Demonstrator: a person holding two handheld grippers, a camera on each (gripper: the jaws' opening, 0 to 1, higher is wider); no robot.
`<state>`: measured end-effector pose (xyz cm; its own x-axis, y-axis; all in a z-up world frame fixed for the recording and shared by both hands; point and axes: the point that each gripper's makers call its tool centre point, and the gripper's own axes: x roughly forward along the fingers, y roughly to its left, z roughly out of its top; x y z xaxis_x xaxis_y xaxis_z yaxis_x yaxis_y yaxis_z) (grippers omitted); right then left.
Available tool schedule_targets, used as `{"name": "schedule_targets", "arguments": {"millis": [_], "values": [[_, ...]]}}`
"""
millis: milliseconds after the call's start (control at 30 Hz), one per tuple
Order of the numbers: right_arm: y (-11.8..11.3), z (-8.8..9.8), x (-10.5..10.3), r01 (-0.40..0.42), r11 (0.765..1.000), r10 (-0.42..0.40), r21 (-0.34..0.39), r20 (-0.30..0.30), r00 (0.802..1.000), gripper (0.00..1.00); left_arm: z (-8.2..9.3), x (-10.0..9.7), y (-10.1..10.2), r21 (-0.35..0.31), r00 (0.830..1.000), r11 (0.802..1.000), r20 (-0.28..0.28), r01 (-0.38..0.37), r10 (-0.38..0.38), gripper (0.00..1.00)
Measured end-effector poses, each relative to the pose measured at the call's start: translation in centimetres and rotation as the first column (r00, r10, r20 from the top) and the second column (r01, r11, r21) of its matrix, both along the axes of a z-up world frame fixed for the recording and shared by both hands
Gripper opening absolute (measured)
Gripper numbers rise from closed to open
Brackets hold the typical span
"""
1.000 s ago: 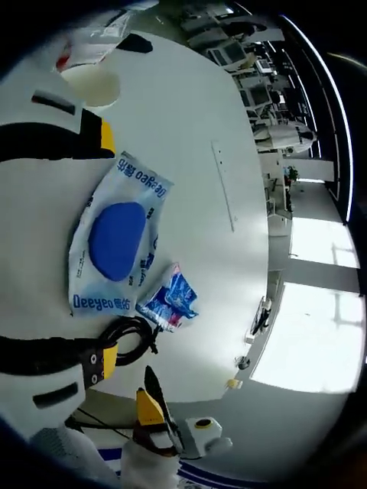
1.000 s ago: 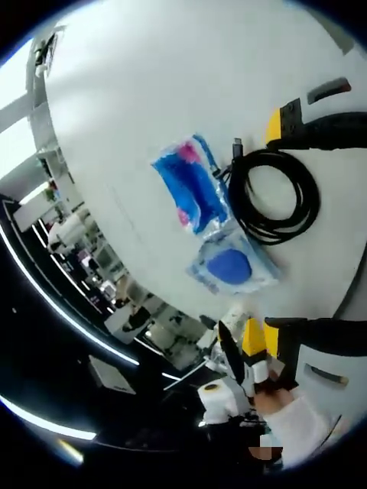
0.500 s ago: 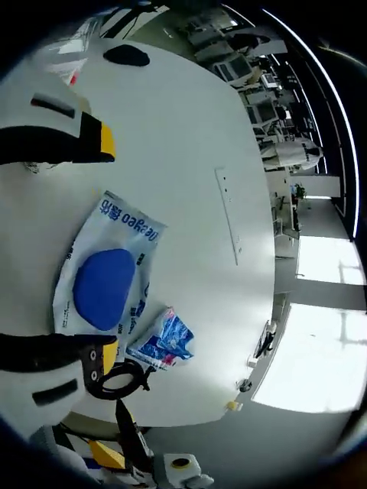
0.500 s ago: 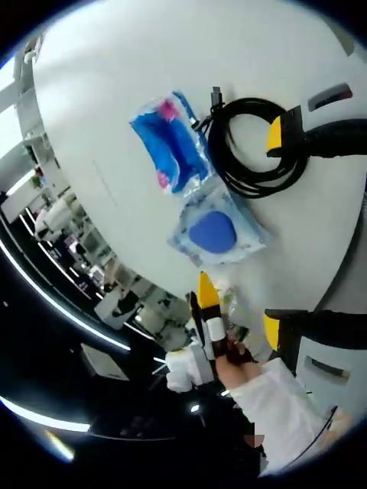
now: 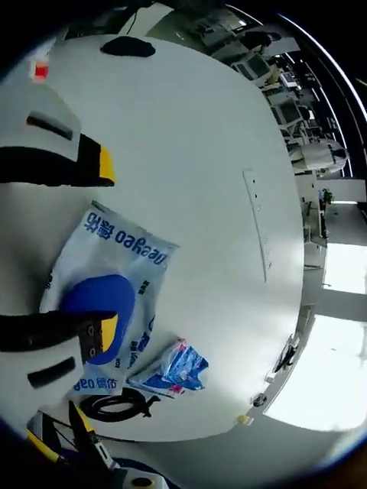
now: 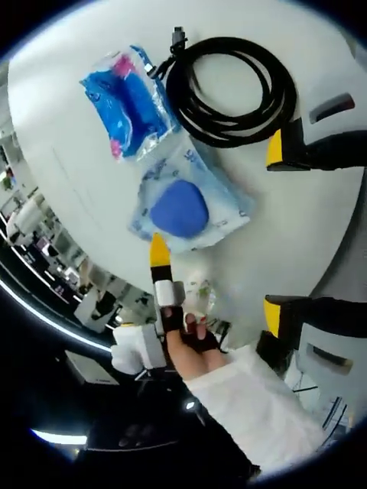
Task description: Arrange the tabletop items into an orderly group along one side of the table until the central work area is clear of visible clutter.
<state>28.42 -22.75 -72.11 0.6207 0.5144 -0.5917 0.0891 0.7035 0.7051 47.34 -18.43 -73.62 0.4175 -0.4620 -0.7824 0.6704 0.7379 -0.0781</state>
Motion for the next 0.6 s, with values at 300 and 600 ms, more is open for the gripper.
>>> {"name": "schedule_targets", "arguments": {"millis": [300, 600], "values": [[0.0, -1.9, 0.7, 0.043, 0.998, -0.045, -0.042, -0.063, 0.997, 0.4, -1.3, 0.6, 0.8, 0.063, 0.999, 0.998, -0.033, -0.021, 0.023, 0.3], [0.3, -2.1, 2.0, 0.011, 0.996, -0.014, -0.088, -0.033, 0.999, 0.0, -0.9, 1.8, 2.4, 0.066, 0.998, 0.996, -0.023, -0.063, 0.065, 0.0]]}}
